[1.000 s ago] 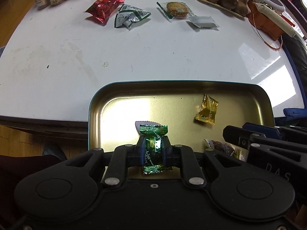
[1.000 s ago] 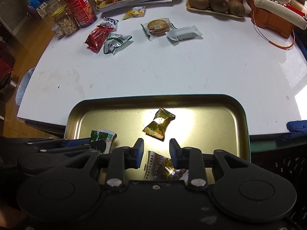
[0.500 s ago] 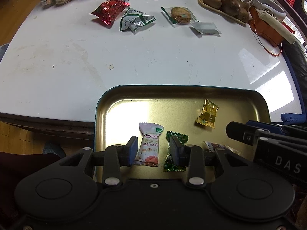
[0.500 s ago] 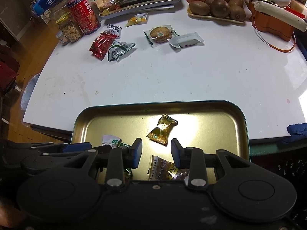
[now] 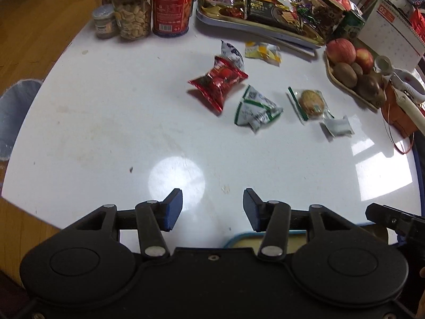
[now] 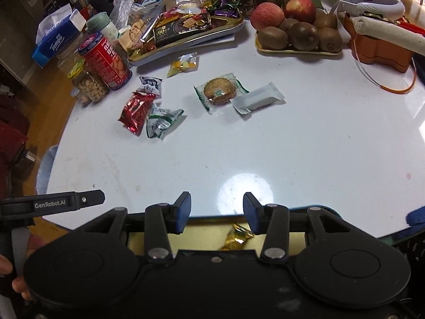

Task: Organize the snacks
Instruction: 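Move the left gripper to the red strawberry candy bag and grasp it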

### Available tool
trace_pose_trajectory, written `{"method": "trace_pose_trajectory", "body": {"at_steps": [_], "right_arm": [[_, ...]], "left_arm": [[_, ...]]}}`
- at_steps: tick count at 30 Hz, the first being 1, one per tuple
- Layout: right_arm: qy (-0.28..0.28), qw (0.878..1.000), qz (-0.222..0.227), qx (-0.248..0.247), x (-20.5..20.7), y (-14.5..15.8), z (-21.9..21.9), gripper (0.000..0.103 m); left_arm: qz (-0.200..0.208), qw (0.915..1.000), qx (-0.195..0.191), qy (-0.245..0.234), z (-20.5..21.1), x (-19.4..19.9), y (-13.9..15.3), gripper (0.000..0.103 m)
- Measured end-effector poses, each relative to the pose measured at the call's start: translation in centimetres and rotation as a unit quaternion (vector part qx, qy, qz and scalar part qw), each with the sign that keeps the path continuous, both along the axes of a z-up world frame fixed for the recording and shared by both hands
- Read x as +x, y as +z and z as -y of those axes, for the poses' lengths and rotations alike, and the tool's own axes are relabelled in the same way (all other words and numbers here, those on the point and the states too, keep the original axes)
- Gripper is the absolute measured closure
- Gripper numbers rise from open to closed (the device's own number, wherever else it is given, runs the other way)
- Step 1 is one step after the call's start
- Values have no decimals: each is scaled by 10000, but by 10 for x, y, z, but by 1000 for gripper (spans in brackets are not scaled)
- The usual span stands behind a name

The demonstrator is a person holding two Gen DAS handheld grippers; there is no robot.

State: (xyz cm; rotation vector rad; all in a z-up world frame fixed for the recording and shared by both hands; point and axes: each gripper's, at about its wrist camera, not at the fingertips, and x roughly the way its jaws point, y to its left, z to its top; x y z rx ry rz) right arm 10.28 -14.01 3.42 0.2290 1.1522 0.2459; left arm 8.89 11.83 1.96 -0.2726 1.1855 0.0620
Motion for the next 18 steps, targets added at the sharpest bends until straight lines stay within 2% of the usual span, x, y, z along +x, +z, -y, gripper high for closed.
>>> {"method": "trace_pose_trajectory", "body": {"at_steps": [2,8,13,18], "right_arm": [[-16,10000,-50,21,17,-5,-16,49],[-275,9995,-168,-45,72,-30,-56,43],[-531,9979,-207,-294,100,-45,-66,43],[-651,9971,-359,-191,116,-58,-70,43]], "left_arm": [[80,9996,264,-9,-8,20,-1,47],[413,9958,759,-288,-19,76,-7,46],[505,9923,936,-634,-22,114,-20,47],[391,9915,933,-813,-20,140,-36,47]]}}
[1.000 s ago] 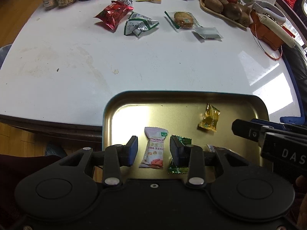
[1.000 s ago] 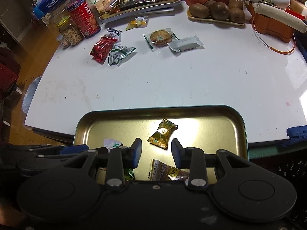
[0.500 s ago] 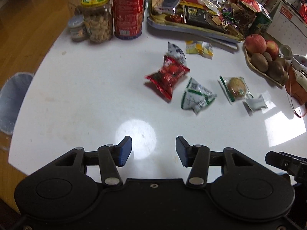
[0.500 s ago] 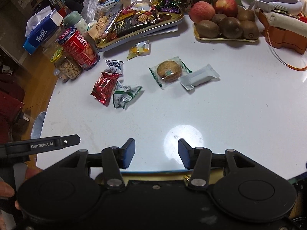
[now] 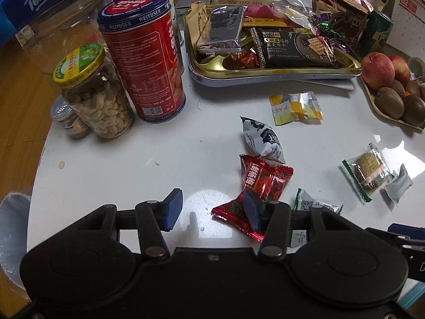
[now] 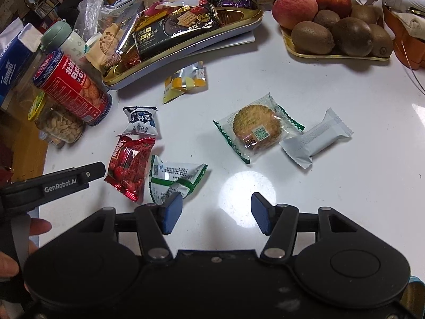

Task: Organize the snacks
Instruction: 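Move the left gripper to the red strawberry candy bag and grasp it, then lift the red strawberry candy bag with the left gripper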

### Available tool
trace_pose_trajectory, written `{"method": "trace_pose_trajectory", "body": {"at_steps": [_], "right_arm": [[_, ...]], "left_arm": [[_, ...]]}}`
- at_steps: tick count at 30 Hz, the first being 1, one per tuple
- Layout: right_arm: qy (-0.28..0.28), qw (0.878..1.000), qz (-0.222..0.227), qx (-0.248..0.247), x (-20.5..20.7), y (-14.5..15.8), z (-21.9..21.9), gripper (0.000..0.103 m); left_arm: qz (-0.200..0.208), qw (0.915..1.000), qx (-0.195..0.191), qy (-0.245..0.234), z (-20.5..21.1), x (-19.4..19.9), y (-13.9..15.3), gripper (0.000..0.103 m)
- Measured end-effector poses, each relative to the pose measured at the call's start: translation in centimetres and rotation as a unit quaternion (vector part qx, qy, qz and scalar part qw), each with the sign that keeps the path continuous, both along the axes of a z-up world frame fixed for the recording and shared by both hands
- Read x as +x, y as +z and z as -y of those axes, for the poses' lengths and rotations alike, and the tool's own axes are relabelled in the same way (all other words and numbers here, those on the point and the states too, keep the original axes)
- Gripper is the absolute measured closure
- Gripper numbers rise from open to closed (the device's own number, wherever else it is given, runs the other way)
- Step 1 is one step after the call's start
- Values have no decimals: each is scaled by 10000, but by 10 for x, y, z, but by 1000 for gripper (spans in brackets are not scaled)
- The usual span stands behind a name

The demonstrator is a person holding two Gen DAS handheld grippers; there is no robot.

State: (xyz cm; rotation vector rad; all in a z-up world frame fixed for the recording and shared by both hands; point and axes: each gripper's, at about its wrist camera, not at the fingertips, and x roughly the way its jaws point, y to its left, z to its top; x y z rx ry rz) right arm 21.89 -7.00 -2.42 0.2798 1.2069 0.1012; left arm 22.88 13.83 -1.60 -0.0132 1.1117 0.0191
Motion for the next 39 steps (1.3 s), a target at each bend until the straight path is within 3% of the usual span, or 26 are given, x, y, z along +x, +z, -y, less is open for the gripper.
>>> {"method": "trace_pose_trajectory", "body": {"at_steps": [5,9,12,17,22,29,33,39], "right_arm": [[-14,9999,-55,-96,6,-10,-7,42],[-77,9999,-48,-85,7,-16,-8,42],[-142,9999,-72,-55,7,-20,-9,42],[-191,9998,-94,25,9,-21,-13,42],[-85,9999,-70,-42,17,-19,-22,42],[-272,9996,35,-122,18,-17,-17,42],[-253,9995,40,-156,17,-17,-16,42],[-147,9997,63,-178,17,-18,-22,42]], "left_arm": [[-41,9997,190,-126,4,10,-7,47],[133,9988,-243,-406,8,8,7,47],[220,9963,-35,-826,22,8,7,47],[17,9915,367,-1247,34,17,-8,47],[-6,9894,303,-1421,32,22,-13,45],[-182,9815,530,-1832,45,22,-25,43],[-263,9816,666,-1773,45,22,-36,44],[-524,9930,35,-1062,10,27,-37,50]]}}
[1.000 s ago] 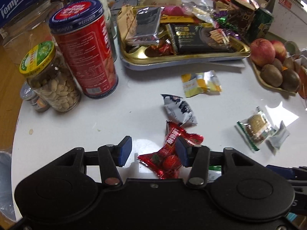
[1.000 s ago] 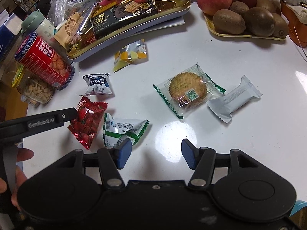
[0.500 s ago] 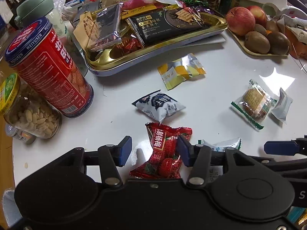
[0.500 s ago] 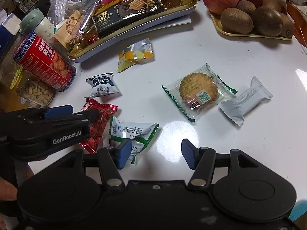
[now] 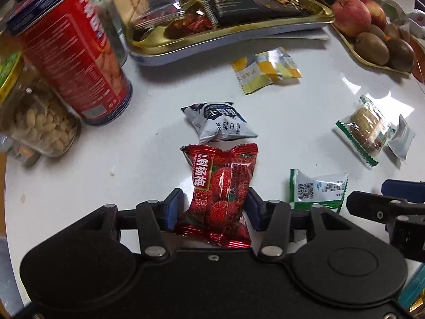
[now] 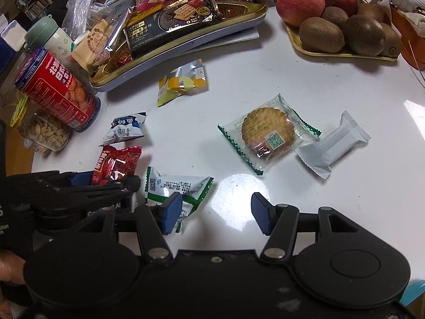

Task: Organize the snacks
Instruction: 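Lift the red strawberry candy bag with the left gripper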

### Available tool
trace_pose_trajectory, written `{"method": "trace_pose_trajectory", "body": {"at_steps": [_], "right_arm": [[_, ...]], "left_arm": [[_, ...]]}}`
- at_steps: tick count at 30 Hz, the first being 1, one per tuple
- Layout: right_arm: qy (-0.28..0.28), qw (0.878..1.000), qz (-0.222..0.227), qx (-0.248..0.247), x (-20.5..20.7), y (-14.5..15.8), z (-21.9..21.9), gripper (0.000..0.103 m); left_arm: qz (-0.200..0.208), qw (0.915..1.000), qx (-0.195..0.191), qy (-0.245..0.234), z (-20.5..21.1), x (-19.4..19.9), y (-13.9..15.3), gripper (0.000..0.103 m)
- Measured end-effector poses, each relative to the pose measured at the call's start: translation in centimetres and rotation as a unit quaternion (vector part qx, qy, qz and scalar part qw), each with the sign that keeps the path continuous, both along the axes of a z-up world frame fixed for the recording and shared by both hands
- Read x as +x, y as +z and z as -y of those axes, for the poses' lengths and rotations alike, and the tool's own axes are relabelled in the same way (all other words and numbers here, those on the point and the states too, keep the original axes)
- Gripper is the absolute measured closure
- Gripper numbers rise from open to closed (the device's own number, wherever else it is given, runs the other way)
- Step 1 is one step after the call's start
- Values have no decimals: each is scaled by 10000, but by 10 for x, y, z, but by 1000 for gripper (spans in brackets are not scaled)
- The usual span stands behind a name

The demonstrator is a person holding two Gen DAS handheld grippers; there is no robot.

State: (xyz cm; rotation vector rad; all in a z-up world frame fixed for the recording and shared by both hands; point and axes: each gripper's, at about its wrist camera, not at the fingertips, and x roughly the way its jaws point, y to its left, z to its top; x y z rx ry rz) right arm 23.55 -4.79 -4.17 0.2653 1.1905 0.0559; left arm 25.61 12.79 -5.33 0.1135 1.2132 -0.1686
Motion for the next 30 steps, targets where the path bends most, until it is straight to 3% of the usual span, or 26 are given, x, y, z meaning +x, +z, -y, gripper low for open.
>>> {"method": "trace_pose_trajectory", "body": {"at_steps": [12,21,24,26,30], "right_arm": [[67,10000,-44,-26,-5,-1,4,42],[64,9999,-49,87,-10,2,8,42],[53,9999,-43,109,-13,0,8,42],[48,9999,-49,126,-15,-1,8,42],[75,9998,-82,145,-17,-3,8,42]], "left_arm": [[-141,9980,-47,622,-30,-22,4,62],[-364,9957,-441,725,-38,-45,7,64],[-600,9885,-1016,948,-47,-47,9,64],[-775,9783,-1541,1149,-56,-45,11,64],[-1159,9653,-1919,1340,-59,-50,3,64]]}}
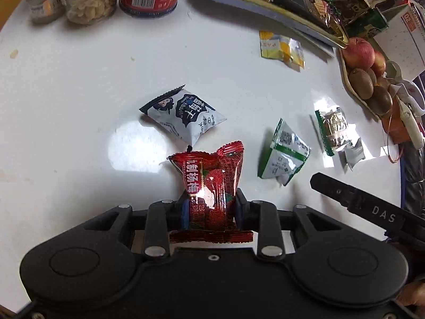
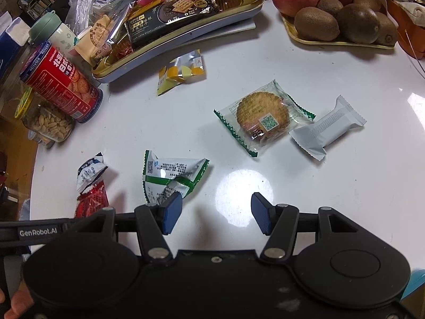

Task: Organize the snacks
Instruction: 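Lift the red strawberry candy bag with the left gripper, then grasp the green-and-white wrapped candy with the right gripper while the left holds the red bag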

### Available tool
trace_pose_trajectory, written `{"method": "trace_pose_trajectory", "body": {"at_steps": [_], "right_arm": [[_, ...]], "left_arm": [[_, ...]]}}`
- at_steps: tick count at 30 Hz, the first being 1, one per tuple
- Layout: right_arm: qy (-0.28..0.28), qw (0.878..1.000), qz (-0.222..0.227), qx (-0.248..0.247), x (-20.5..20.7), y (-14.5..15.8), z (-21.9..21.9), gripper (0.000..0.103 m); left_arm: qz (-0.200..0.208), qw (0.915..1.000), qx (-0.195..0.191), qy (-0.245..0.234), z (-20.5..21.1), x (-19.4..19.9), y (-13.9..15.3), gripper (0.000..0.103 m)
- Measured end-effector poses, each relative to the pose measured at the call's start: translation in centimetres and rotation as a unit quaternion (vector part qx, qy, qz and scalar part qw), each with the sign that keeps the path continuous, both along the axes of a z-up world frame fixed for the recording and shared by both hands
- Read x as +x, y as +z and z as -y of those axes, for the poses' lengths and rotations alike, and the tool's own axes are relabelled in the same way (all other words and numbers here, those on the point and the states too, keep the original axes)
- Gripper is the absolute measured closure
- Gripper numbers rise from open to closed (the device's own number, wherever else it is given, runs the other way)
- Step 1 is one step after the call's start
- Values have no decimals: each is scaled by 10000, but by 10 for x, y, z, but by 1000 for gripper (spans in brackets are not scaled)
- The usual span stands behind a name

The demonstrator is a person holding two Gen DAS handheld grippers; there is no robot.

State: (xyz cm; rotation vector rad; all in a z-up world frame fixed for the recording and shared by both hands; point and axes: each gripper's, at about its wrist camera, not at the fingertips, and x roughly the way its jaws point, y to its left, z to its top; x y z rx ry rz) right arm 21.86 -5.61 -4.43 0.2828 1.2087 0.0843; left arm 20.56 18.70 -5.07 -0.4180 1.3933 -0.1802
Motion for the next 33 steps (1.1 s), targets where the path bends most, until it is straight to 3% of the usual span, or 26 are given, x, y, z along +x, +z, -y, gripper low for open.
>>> {"method": "trace_pose_trajectory", "body": {"at_steps": [2,5,10,12,14,17,20,25,30,33], "right_arm": [[21,10000,24,-10,0,1,0,42],[-7,9999,109,-26,2,4,1,42],[20,9995,225,-229,11,6,-7,40],[-34,9996,134,-249,15,4,-8,39],[-30,9998,53,-212,18,1,-9,38],[25,9995,104,-311,20,1,-12,35],[187,9980,281,-538,23,3,-17,31],[240,9959,133,-863,27,1,-22,24],[288,9944,-257,-983,27,-10,-30,24],[255,9876,-163,-1543,27,-11,-37,21]], "left_arm": [[-1,9998,176,-51,3,-4,1,64],[232,9970,732,-68,6,-11,15,64],[278,9951,885,355,2,-25,30,64],[230,9953,694,633,-6,-29,32,64],[140,9944,9,1043,-23,-32,32,64],[336,9875,-473,1463,-40,-36,39,64],[591,9816,-458,1755,-51,-38,47,64],[552,9760,-481,2051,-61,-33,44,64],[574,9777,-470,1963,-57,-29,47,64],[643,9796,-445,1851,-53,-28,51,64]]}}
